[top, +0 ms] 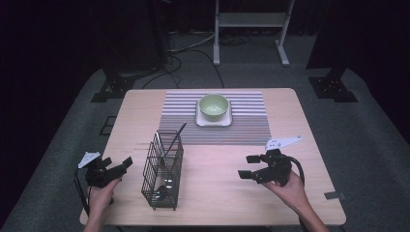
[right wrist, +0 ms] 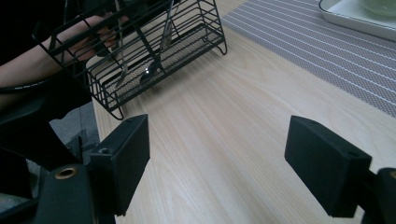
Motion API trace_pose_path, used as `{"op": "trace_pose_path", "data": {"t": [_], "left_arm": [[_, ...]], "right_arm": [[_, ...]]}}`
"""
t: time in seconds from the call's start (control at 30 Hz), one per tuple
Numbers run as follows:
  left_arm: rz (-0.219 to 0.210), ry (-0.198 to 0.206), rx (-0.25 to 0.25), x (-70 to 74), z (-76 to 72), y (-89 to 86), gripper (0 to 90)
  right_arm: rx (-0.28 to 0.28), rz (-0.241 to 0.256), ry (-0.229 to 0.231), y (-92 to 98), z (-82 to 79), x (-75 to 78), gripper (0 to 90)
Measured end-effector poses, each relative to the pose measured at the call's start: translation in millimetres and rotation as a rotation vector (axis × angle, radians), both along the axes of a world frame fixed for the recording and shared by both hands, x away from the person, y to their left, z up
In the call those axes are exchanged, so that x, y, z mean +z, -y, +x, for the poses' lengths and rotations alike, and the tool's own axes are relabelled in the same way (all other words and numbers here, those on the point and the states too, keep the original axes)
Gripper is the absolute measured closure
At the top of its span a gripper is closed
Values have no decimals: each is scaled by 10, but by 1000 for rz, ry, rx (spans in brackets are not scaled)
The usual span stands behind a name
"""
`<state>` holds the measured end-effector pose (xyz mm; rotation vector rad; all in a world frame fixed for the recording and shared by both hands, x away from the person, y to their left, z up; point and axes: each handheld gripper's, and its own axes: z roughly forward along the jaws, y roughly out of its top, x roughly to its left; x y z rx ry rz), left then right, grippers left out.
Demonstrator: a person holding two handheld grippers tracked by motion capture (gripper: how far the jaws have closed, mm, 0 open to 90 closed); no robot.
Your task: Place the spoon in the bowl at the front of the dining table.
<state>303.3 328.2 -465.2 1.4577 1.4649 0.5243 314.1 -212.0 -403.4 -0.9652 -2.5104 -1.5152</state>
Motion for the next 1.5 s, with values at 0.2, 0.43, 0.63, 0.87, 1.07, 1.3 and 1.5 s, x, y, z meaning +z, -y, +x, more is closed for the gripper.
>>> {"op": "trace_pose_path", "data": {"t": [0.2,0.43,0.63,0.87,1.07,1.3,1.5], "left_arm": [[0,1,-1,0,0,3,10],[4,0,-3,3,-2,2,10],[2,-1,-2,0,-2,1,10],[1,1,-2,0,-2,3,10],[1,1,-3,2,-3,3,10],[1,1,-4,4,-4,4,10],[0,1,-4,5,-4,5,10]], "right_arm": [[20,-1,-6,-76,29,65,211],[43,9,-24,-147,68,130,211],[62,15,-38,-209,109,175,211],[83,16,-59,-313,148,247,208],[98,12,-71,-397,176,303,207],[117,-2,-75,-489,196,343,207],[133,-21,-78,-583,206,372,207]]}}
